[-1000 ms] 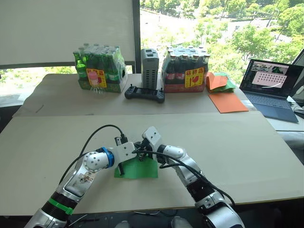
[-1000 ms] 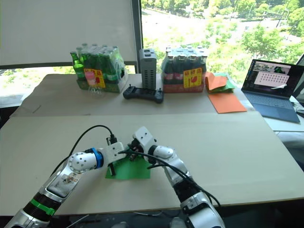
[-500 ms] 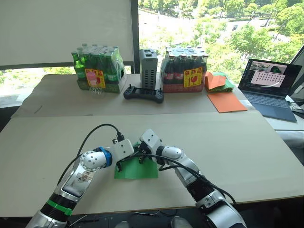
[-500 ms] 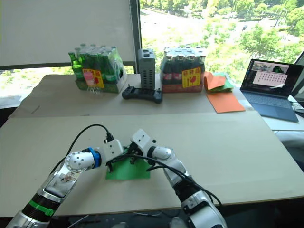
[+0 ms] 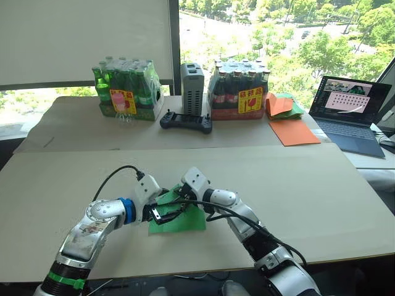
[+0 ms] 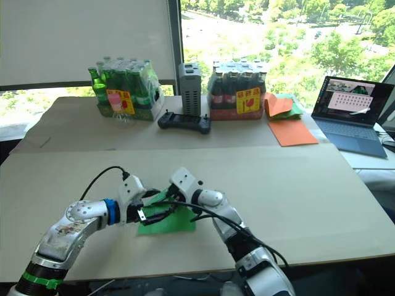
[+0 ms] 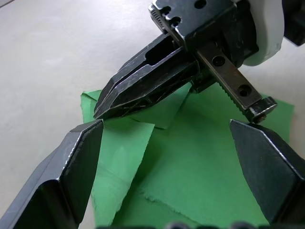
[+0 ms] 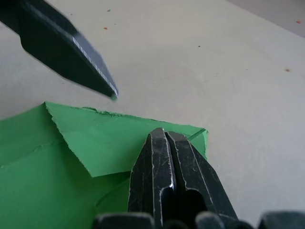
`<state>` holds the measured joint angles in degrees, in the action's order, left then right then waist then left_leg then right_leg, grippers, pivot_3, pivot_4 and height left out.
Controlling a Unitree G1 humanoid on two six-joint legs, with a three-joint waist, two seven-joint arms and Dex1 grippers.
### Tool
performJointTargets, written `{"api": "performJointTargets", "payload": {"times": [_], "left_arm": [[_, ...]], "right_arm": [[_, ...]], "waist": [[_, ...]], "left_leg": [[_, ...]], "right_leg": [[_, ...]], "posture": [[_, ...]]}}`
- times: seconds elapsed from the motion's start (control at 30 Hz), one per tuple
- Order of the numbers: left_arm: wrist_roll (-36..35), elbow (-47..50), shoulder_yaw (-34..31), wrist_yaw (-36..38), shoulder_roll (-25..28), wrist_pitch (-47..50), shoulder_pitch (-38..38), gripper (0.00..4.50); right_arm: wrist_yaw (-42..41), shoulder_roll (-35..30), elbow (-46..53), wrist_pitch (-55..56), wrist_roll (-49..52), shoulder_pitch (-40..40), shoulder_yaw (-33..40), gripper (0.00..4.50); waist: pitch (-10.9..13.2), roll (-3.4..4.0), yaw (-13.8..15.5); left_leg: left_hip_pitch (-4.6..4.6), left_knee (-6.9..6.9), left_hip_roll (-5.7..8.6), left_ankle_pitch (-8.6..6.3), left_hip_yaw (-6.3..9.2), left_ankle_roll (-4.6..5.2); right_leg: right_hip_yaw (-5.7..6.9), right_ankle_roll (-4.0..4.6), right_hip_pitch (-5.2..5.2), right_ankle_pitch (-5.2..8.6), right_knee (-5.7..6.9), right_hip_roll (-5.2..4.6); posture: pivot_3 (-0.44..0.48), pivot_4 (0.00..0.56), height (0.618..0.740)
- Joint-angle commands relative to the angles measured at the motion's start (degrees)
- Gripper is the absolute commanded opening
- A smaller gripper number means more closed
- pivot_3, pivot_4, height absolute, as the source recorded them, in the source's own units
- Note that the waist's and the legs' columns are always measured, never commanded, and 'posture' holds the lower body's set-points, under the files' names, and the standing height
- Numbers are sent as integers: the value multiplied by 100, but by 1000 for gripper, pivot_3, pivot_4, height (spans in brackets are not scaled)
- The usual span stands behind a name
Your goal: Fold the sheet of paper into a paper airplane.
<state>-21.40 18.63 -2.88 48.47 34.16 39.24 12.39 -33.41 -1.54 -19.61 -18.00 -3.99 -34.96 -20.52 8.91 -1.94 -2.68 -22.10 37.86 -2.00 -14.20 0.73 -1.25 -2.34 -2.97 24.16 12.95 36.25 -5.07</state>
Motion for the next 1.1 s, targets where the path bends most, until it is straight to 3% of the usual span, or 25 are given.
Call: {"api": "performJointTargets", "payload": {"times": [0.03, 0.13, 0.3, 0.33, 0.7, 1.1], "left_arm": [[-856, 333, -690, 23, 90, 574, 50, 4468], [-1218, 311, -1023, 175, 355, 818, -135, 4468], [-1199, 73, -1100, 222, 631, 683, -384, 4468], [-1218, -9, -1133, 215, 638, 664, -405, 3921], [-2231, -556, -1609, -906, -409, 1429, 15, 243], [-2023, -1083, -1132, -1671, -1124, 1473, 57, 243]], "right_arm": [[35, 2, -54, -82, -68, 45, -62, 0], [40, 3, -54, -82, -73, 41, -58, 0], [54, 1, -44, -87, -78, 41, -56, 0], [57, -1, -38, -88, -79, 43, -56, 0], [92, -22, 7, -108, -79, 63, -62, 0], [131, -24, 41, -126, -82, 73, -53, 0]], "waist": [[0, 0, -6], [0, 0, -32], [0, 1, -32], [1, 1, -26], [0, 0, -15], [0, -1, -10]], "left_leg": [[0, 0, 0, 0, 0, 0], [1, 0, -2, 0, 0, 0], [2, 0, -2, 0, 0, 0], [1, 0, -1, 0, -1, 0], [1, 0, -1, 0, 0, 0], [2, 0, 1, 0, 0, -1]], "right_leg": [[-1, 0, 1, 0, 0, 0], [-1, 0, 2, 0, 1, 3], [-1, 1, -1, 0, -1, 3], [-1, 1, 0, 0, -1, 2], [0, 2, 0, -1, 1, 2], [-1, 3, 0, -2, 0, 1]], "posture": [[0, 150, 727], [0, 150, 727], [0, 150, 727], [0, 150, 727], [0, 150, 727], [0, 150, 727]]}}
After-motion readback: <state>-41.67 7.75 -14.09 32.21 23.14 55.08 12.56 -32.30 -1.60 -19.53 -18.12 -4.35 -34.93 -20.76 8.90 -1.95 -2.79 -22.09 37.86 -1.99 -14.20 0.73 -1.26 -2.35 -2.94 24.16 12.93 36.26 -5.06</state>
